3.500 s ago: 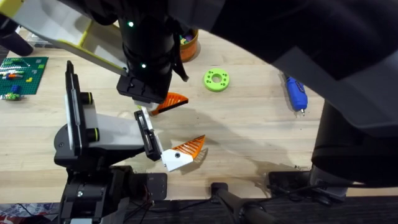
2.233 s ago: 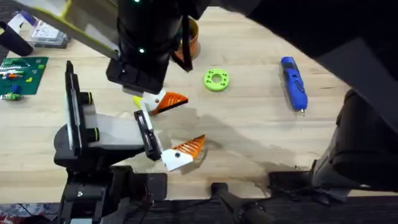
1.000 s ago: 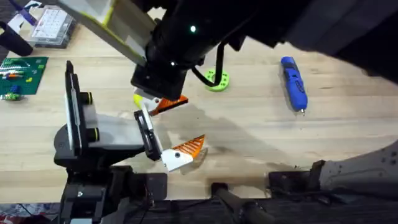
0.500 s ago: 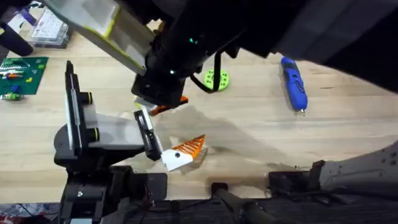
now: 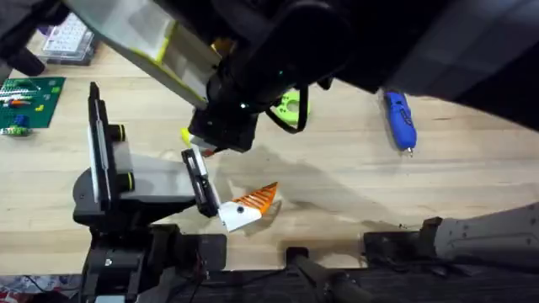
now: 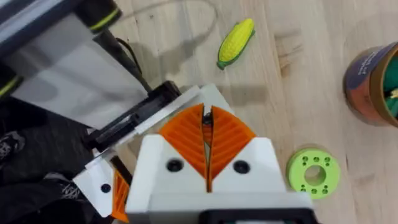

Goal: Pick up the gripper from the table and insert it into the empty holder that is missing its gripper. Then pick up a screw, insert it into the mounting hole, and use the screwdriver to tighten it. Finally, clean up the table by picking up the vegetable and placing it into the bucket.

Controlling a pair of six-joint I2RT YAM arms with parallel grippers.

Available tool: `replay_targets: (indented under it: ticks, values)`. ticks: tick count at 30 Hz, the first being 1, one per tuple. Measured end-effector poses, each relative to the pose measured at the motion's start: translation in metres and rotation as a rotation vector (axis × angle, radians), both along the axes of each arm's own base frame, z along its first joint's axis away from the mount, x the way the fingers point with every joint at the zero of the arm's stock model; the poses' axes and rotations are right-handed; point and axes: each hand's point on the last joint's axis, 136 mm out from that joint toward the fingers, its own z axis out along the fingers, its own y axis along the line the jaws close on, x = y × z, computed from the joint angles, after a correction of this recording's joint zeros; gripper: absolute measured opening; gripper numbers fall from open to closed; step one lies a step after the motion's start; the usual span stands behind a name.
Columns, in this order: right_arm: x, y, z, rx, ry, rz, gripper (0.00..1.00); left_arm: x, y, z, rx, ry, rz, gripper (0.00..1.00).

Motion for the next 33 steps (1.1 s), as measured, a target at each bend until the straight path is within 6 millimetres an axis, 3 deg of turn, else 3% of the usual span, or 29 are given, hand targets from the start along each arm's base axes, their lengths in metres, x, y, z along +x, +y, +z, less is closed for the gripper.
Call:
replay_targets:
  ticks: [13,33]
  values:
    - [0.0083,-0.0009,0.0021,0.017,-0.010,-0.018,0.011,0.0000,0.0000,0.0000,0.000,0.000,0.000,0.987]
    - [0.0038,0.0024,-0.0048,0.031,0.023,0.001,0.011,0.0000,0.0000,0.0000,0.000,0.000,0.000,0.987]
